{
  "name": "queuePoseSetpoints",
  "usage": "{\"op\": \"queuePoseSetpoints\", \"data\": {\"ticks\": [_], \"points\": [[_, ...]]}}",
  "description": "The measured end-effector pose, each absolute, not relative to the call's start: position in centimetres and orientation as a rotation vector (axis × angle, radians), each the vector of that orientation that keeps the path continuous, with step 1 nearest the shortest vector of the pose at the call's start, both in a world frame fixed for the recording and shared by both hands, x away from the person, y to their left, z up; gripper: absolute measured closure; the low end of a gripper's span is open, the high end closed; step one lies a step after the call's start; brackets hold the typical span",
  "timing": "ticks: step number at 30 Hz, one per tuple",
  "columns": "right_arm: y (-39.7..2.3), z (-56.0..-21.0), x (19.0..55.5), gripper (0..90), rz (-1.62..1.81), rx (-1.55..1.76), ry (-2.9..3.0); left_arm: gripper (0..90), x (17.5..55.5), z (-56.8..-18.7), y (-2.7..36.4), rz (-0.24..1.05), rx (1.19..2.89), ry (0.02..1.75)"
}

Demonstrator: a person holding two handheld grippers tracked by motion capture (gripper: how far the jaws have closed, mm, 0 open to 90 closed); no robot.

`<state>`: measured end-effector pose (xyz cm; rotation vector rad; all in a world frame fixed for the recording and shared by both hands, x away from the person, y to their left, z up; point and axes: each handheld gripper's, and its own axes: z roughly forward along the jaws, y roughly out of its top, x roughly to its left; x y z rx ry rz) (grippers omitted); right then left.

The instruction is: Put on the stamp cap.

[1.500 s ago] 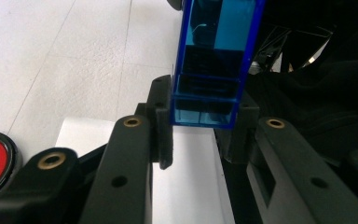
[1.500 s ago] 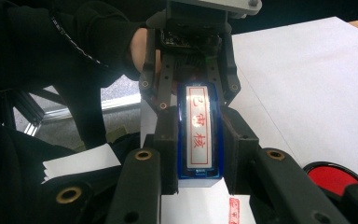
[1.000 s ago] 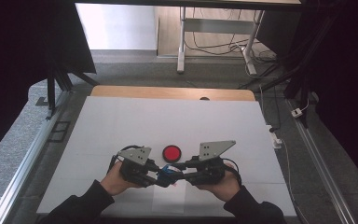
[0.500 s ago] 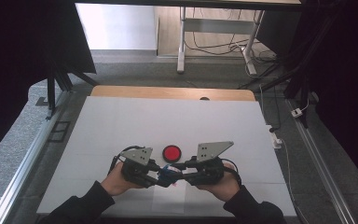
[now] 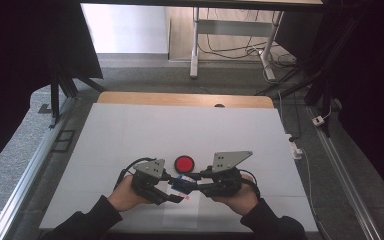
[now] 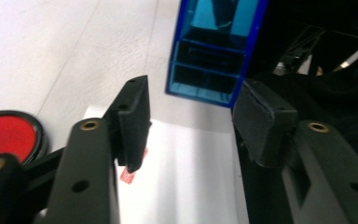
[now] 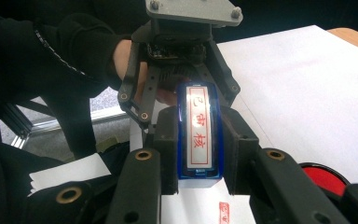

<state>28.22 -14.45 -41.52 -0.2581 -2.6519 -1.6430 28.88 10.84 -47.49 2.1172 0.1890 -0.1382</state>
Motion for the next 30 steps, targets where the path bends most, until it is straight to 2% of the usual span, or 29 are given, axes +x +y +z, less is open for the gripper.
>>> {"op": "queuePoseSetpoints", "data": {"ticks": [16,30], "points": [[-14.9,-41.2,28.1,71.2,-1.655,-0.315,-2.677,25.4,27.8,-46.6,12.6,-0.012,2.145,0.355],[-15.2,-41.1,28.0,71.1,-1.642,-0.354,-2.726,11.3,26.5,-46.4,15.1,0.0,2.135,0.525]]}}
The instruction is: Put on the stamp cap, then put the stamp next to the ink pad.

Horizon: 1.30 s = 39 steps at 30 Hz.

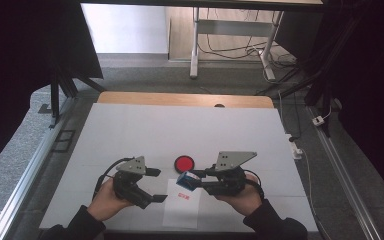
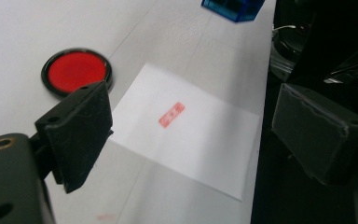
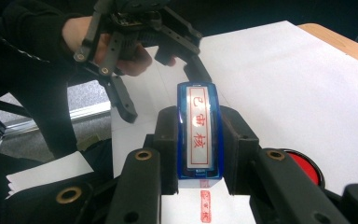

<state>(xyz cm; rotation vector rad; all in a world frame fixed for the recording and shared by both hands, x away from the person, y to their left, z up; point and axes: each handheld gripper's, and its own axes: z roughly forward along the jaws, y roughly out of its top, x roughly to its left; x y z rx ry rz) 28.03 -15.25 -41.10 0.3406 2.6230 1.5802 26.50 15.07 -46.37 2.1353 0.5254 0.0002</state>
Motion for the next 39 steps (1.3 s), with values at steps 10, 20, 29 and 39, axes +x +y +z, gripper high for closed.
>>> {"op": "queuePoseSetpoints", "data": {"ticks": [10,20,29,39], "points": [[-15.7,-41.2,28.1,71.1,1.545,0.384,2.616,1.9,24.6,-46.5,17.2,0.051,2.127,0.622],[-16.1,-41.2,28.0,71.1,1.516,0.403,2.607,0.9,23.2,-46.6,19.2,0.097,2.107,0.719],[-16.8,-41.3,28.4,71.1,1.485,0.458,2.586,0.0,22.1,-47.1,20.8,0.128,2.082,0.778],[-17.8,-41.5,28.7,71.1,1.45,0.506,2.562,0.0,21.2,-47.6,22.8,0.129,2.035,0.875]]}}
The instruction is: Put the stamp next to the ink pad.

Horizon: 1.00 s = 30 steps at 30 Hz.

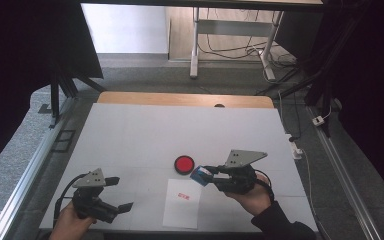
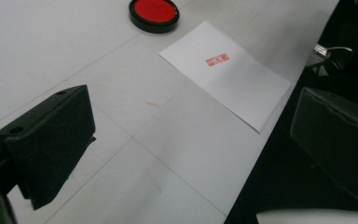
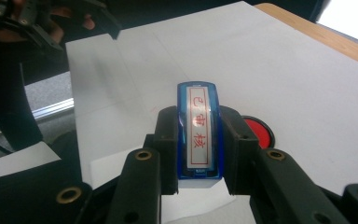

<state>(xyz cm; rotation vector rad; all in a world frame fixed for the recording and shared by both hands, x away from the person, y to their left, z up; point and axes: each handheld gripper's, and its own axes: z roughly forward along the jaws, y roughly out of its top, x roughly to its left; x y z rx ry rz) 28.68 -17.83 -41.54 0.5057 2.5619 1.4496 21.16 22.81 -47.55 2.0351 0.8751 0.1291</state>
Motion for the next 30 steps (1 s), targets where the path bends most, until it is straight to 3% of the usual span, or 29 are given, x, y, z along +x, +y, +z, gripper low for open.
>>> {"op": "queuePoseSetpoints", "data": {"ticks": [30], "points": [[-21.9,-43.7,31.7,71.1,1.17,0.752,2.487,0.0,19.3,-48.0,25.5,0.221,2.045,1.058]]}}
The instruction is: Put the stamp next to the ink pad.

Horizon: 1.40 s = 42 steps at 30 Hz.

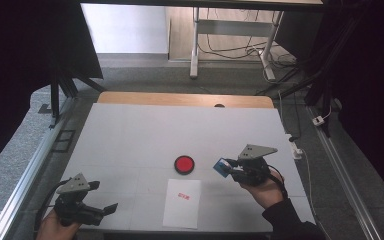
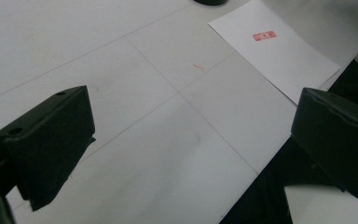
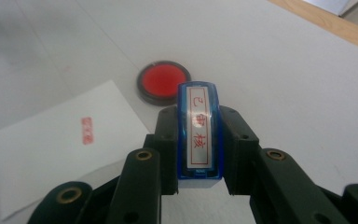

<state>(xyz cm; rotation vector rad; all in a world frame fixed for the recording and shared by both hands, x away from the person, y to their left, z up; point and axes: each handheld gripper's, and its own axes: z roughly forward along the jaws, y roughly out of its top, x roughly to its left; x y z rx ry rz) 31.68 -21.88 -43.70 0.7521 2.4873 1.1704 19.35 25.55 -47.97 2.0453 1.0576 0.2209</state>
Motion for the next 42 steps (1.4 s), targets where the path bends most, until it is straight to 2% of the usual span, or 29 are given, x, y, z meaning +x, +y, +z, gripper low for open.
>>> {"op": "queuePoseSetpoints", "data": {"ticks": [23,42], "points": [[-23.0,-47.2,35.3,71.1,0.964,0.896,2.485,0.1,19.4,-48.0,25.3,0.221,2.073,1.049],[-22.6,-48.6,35.9,68.0,0.91,0.911,2.525,0.8,19.5,-48.0,25.2,0.223,2.091,1.05]]}}
